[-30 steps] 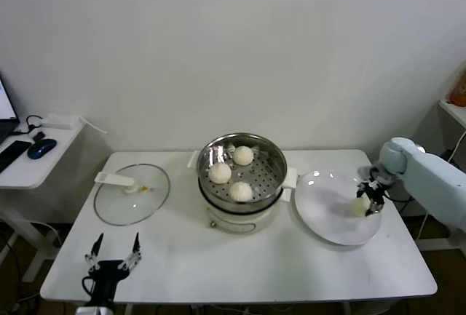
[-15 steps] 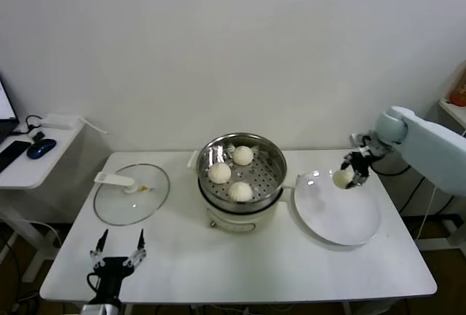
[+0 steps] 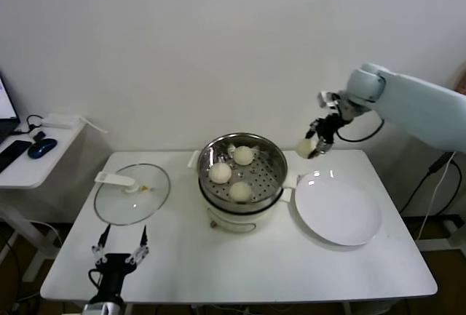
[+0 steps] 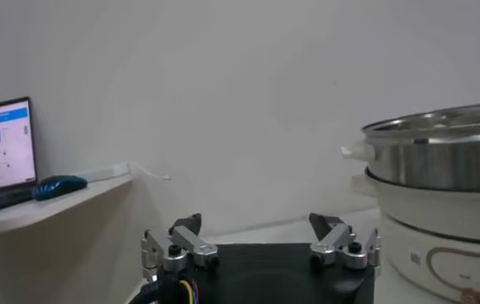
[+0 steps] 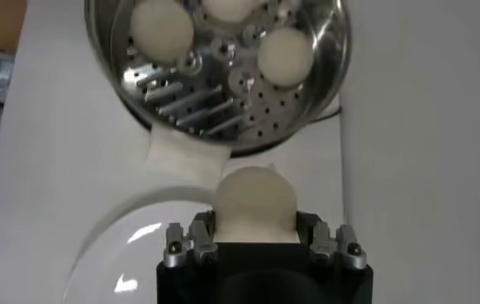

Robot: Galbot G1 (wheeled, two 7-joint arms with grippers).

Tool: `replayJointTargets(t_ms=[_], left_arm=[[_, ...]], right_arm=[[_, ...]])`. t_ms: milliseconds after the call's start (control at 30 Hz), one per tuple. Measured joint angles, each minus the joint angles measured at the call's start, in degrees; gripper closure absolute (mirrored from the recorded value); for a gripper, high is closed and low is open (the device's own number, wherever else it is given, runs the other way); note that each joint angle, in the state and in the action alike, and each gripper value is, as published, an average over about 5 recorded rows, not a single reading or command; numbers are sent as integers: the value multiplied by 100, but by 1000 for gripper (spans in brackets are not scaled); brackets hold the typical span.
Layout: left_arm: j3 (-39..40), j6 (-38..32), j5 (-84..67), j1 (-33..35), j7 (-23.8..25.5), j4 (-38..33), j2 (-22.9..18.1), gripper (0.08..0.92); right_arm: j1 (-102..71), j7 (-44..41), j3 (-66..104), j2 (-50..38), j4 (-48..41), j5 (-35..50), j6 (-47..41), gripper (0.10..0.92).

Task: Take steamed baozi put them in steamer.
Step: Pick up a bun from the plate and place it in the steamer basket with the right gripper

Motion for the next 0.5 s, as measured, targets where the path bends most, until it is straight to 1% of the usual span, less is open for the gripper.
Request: replayJointTargets(t_ms=[200,500], left_arm=[[18,57,-17,-53,-4,-31,66,177],[90,141,56,-183,-17,65,187,177]], right_arm=[[314,65,-362,441,53,550,-167,386],[313,139,-564,1042,110,889,-318,381]])
